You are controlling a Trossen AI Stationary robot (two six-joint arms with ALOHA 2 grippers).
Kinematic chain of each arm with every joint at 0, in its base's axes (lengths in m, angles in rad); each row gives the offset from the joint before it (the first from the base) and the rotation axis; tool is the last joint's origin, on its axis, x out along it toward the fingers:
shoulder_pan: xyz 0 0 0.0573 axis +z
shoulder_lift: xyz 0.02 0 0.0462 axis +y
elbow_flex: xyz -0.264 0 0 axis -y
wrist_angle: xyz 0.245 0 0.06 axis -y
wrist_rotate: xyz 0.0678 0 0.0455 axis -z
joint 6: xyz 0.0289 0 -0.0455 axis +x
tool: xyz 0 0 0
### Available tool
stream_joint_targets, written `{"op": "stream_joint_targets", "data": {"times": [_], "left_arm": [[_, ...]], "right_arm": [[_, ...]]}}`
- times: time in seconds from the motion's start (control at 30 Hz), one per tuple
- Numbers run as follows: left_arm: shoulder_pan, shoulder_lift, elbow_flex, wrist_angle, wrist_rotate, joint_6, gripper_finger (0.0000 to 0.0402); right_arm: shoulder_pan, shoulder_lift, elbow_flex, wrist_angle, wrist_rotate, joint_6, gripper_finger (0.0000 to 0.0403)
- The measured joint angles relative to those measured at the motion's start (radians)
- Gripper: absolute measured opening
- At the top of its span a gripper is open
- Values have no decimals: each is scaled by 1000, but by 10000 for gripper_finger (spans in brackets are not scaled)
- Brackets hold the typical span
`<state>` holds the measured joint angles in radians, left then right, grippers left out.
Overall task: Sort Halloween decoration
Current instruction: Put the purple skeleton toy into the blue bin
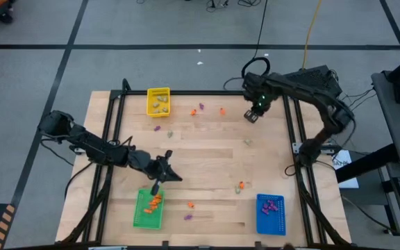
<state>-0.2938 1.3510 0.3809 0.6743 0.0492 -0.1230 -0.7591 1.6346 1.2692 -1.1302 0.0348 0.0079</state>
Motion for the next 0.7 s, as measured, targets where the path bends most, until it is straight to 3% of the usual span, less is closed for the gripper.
{"op": "stream_joint_targets", "data": {"times": [0.17,0.4,0.57,0.7], "left_arm": [[19,0,-10,26,-8,2,3],[20,0,-10,26,-56,33,3],[20,0,-10,26,-57,33,3],[20,0,-10,25,-57,32,3]], "right_arm": [[231,-172,-26,-73,-84,207,9],[689,-343,-136,-85,-143,650,9],[1040,-368,-177,-55,-143,1043,9],[1264,-319,-177,24,-142,1292,9]]}}
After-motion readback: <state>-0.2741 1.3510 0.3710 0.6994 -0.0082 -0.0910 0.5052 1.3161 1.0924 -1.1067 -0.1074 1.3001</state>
